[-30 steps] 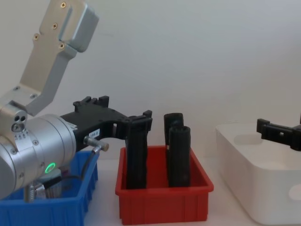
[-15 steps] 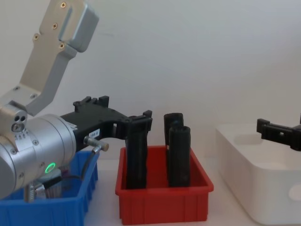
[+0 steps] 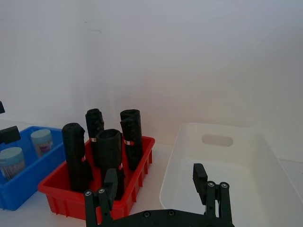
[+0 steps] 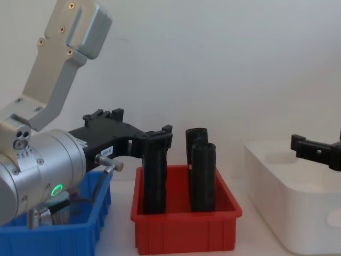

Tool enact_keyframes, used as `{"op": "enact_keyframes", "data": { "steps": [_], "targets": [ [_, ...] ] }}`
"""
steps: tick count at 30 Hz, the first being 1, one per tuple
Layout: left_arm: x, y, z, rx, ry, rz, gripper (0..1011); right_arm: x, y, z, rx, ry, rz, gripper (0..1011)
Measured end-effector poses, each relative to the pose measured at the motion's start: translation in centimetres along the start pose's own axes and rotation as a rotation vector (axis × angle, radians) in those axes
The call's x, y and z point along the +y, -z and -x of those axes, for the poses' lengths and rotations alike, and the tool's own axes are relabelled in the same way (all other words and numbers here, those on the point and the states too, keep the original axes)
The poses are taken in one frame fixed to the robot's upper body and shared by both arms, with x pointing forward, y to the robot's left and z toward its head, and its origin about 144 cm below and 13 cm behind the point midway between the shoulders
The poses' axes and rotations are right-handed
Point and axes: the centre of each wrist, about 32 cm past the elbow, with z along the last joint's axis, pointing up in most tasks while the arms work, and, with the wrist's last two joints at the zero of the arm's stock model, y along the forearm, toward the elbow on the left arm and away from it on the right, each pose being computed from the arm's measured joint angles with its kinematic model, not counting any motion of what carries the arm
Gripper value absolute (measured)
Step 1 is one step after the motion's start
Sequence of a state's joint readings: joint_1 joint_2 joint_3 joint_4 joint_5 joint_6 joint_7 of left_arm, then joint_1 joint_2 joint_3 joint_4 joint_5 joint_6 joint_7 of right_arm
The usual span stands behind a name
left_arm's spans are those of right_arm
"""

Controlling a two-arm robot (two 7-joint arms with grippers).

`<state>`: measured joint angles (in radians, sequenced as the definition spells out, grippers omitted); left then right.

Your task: Pick the cotton swabs from the blue box and place them into the white box.

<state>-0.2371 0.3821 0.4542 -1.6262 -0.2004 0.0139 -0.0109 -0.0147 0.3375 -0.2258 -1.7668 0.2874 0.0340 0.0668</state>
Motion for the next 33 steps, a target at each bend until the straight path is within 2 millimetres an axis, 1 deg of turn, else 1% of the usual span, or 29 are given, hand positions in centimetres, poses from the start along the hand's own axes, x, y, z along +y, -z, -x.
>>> {"op": "enact_keyframes", "data": {
  "steps": [8, 16, 33],
  "targets": [
    [0.0, 0.0, 0.0, 0.000, -0.001, 0.000, 1004, 0.0, 0.0, 0.0, 0.000, 0.000, 0.000, 1003],
    [-0.2, 0.0, -0.6, 0.016, -0.006, -0.001, 1004, 0.0, 0.0, 0.0, 0.000, 0.000, 0.000, 1003],
    [-0.6, 0.0, -3.6, 0.067, -0.060, -0.093, 1004, 0.0, 0.0, 0.0, 0.000, 0.000, 0.000, 1003]
  ]
}}
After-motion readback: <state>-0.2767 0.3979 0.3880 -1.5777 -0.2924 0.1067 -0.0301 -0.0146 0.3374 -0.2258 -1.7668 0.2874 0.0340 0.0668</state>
